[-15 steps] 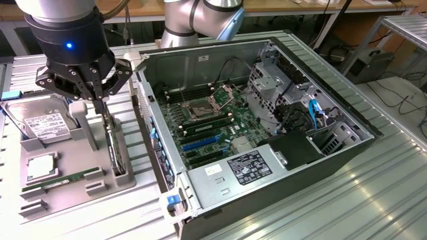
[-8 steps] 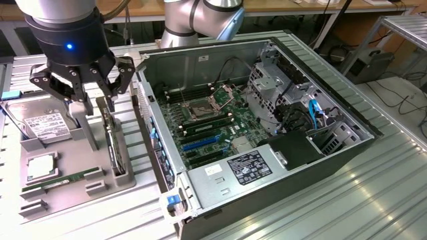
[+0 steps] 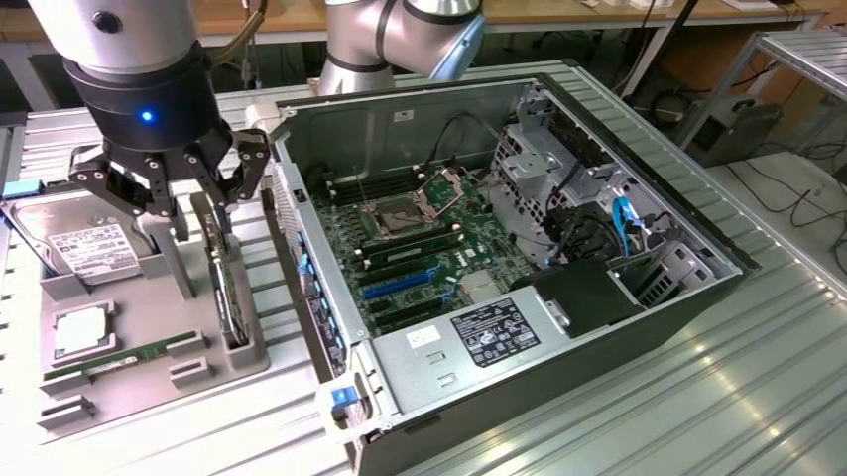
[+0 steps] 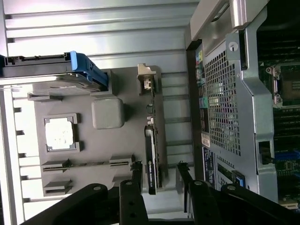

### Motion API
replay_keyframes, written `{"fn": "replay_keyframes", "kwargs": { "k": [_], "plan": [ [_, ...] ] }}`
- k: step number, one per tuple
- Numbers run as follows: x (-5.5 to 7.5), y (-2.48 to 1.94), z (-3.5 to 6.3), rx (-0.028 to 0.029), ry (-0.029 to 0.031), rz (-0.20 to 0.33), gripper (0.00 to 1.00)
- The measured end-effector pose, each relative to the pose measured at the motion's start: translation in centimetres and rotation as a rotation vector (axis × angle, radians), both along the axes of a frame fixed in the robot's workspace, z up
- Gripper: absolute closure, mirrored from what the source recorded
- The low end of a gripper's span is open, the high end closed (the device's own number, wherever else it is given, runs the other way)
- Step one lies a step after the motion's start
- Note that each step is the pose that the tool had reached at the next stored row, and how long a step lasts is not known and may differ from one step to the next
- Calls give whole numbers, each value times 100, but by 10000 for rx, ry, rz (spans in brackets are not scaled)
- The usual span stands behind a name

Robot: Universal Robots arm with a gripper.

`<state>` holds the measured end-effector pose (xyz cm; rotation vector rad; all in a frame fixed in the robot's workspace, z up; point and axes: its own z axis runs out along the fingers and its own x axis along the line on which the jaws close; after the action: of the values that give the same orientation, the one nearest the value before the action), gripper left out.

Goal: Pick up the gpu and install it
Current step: 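Pick up the gpu and move the gpu toward the slot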

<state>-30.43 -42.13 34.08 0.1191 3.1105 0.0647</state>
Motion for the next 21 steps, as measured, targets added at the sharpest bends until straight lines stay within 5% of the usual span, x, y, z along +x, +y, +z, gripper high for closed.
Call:
{"fn": "replay_keyframes", "kwargs": {
  "k": [3,12,21],
  "plan": [
    [-10,0,-58,-1,-44,-5,58],
    [-74,-2,-188,1,-316,-23,58],
    [-100,-2,-366,-5,-317,-326,58]
  ]
}}
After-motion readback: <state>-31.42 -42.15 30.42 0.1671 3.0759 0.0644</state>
